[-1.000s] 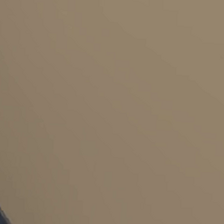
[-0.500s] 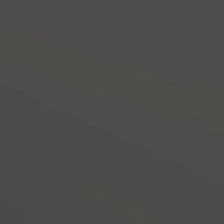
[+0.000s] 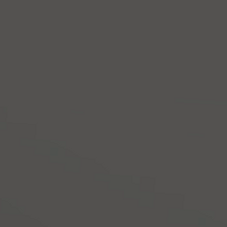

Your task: Open the cabinet and setup a tea strainer by placing it in the bowl upright.

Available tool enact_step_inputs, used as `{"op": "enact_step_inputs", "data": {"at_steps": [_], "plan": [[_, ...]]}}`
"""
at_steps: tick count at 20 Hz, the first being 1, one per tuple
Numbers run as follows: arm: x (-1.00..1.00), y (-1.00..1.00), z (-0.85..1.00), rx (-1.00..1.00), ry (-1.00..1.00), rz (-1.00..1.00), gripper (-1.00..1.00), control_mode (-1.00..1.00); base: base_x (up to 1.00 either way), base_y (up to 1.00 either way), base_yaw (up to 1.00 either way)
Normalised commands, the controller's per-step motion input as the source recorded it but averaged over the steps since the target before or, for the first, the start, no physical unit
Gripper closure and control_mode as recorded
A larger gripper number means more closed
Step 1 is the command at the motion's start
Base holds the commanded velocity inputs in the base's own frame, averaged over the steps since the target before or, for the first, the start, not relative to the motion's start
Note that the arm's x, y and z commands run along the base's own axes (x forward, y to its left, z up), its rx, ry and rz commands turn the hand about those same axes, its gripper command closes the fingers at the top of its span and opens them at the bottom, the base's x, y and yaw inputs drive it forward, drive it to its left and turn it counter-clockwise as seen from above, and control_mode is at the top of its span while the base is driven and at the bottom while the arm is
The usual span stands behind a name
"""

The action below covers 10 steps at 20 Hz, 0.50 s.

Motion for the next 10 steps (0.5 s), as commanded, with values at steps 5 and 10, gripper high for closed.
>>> {"op": "enact_step_inputs", "data": {"at_steps": [5, 10], "plan": [[0.00, 0.00, 0.00, 0.00, 0.00, 0.00, 1.00, 1.00, 0.38, 1.00, -0.39], [0.00, 0.00, 0.00, 0.00, 0.00, 0.00, 1.00, 1.00, 0.24, 0.91, -0.57]]}}
